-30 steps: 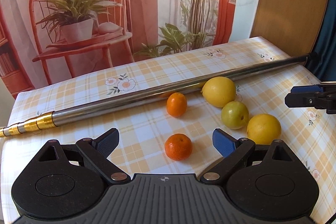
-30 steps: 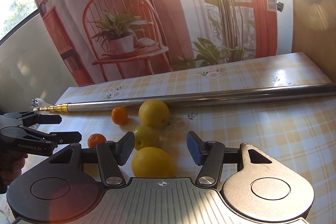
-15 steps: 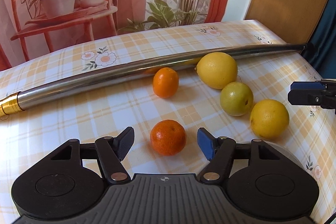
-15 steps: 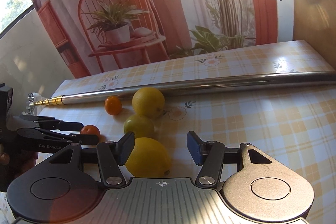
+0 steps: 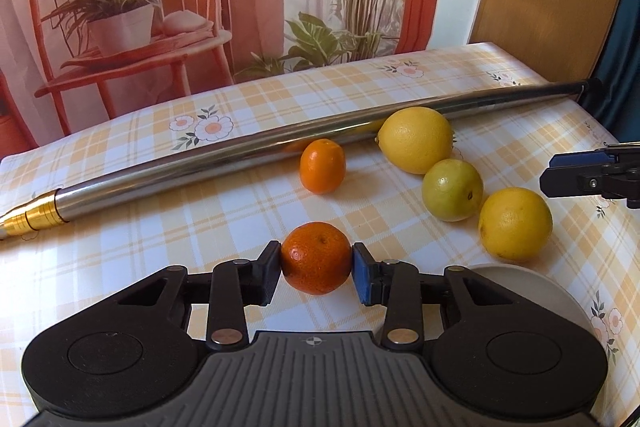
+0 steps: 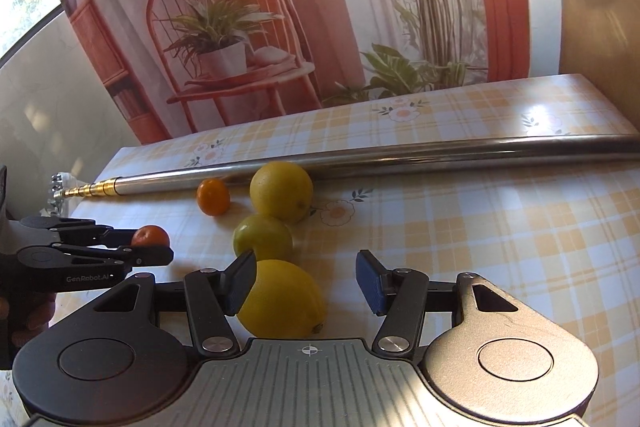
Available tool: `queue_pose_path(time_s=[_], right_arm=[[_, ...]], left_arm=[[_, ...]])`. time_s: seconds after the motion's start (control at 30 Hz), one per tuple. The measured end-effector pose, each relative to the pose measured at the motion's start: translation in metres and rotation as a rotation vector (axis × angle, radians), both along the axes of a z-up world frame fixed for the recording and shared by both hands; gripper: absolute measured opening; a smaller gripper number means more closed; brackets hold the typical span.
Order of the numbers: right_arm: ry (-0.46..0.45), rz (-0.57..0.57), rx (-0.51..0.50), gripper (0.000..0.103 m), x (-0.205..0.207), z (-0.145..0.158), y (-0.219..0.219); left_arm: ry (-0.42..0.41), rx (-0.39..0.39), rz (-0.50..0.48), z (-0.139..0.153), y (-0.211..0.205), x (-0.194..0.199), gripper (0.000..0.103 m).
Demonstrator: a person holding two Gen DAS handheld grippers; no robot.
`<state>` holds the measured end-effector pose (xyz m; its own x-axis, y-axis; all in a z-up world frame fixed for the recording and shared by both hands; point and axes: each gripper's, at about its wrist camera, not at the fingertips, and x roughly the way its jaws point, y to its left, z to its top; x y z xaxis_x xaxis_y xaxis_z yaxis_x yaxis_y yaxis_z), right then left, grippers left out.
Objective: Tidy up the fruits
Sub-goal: 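Close the left gripper on a tangerine while the right gripper grasps a green-yellow lemon, then carry both fruits over the plate and open the right gripper to drop the lemon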
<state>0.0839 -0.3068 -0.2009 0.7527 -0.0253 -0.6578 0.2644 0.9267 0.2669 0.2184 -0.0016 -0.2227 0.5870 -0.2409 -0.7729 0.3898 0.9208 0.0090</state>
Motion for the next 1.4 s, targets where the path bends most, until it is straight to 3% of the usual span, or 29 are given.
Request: queue_pose_path(time_s=[0.33, 0.63, 0.93, 1.4], right_arm=[[0.019, 0.098, 0.014, 0.055, 0.046, -0.004, 0.012], [0.103, 0.072, 0.066, 0.057, 0.079, -0.025, 0.011], [0.131, 0.083, 0.095, 0.044, 0.086, -0.034, 0.011], [0.057, 0.106, 0.002, 0.044, 0.061, -0.001, 0.035]], left_arm=[[-0.061, -0.050, 0.080, 0.023, 0.013, -0.028, 0.040], [-0.078, -0.044, 0.097, 0.030, 0.018, -0.047, 0.040], [-0.071, -0.055, 0.091, 0.028, 0.021, -0.053, 0.040], [-0.093, -0.064, 0.081, 0.035, 0.022, -0.067, 0.040]])
